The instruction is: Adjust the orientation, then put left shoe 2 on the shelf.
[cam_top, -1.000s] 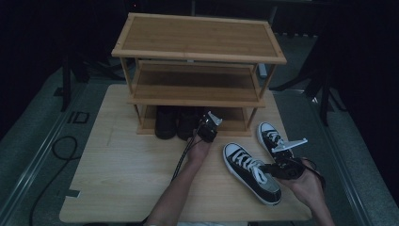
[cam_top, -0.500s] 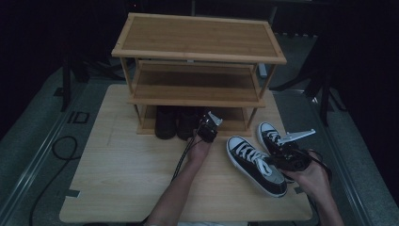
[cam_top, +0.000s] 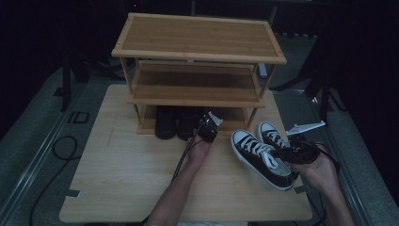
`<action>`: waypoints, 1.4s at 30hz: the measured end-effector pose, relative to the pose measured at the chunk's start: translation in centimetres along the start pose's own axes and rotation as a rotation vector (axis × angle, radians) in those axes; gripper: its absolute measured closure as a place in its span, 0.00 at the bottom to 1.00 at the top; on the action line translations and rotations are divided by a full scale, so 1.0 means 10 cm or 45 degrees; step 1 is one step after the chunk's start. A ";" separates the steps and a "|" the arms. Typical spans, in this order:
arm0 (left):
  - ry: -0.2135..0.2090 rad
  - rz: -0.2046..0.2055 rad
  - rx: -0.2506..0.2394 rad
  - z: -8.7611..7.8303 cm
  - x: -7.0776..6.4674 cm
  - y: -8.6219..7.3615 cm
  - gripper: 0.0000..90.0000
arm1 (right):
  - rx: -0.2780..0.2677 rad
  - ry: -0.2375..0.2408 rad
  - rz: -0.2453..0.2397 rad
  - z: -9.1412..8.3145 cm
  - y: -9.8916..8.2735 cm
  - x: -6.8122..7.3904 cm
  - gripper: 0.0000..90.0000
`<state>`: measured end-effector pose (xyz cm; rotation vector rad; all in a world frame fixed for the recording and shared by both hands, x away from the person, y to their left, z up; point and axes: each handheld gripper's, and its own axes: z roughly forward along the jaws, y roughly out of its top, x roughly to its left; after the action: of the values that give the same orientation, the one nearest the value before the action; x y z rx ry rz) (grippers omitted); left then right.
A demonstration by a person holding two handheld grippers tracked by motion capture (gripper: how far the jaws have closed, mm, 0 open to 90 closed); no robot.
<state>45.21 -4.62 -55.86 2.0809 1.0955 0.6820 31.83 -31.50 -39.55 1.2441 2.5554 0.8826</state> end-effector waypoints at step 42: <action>0.005 0.004 0.002 0.00 -0.01 0.00 1.00 | -0.050 0.154 -0.248 -0.17 0.34 0.03 0.99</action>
<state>45.19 -4.69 -55.86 2.0839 1.0952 0.6872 33.24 -30.38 -36.18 0.9384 2.6811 0.9866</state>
